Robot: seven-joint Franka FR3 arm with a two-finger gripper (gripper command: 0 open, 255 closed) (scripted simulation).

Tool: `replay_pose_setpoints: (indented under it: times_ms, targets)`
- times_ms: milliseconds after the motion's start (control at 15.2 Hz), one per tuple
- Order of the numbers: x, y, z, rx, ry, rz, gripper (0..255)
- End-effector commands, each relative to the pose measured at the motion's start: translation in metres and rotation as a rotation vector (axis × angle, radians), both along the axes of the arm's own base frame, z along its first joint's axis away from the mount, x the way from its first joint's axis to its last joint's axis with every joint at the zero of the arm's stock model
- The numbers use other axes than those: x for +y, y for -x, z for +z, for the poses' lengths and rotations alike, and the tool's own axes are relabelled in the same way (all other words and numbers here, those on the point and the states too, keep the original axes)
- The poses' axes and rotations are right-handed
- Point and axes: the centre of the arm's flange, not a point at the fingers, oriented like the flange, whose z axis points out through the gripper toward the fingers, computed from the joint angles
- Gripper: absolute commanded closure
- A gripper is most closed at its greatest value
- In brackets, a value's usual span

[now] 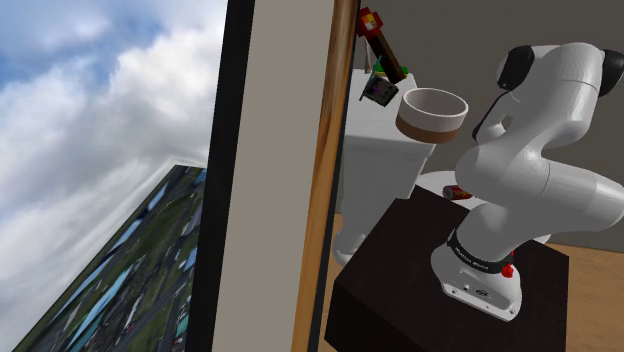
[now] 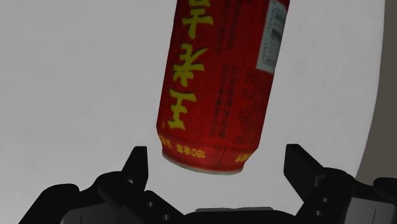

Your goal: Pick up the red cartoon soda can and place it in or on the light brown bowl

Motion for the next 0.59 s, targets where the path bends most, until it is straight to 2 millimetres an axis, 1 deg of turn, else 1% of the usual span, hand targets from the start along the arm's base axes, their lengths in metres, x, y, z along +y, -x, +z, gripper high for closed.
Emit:
replay_pose_setpoints:
  times_ms: [0,462,528]
  targets:
    - [0.0004,-0.0017,-0.0071,0.0,0.0,0.0,0]
    - [0.0004,-0.0016,-0.0071,0.0,0.0,0.0,0]
    - [0.0004,-0.0016,-0.0071,0.0,0.0,0.0,255]
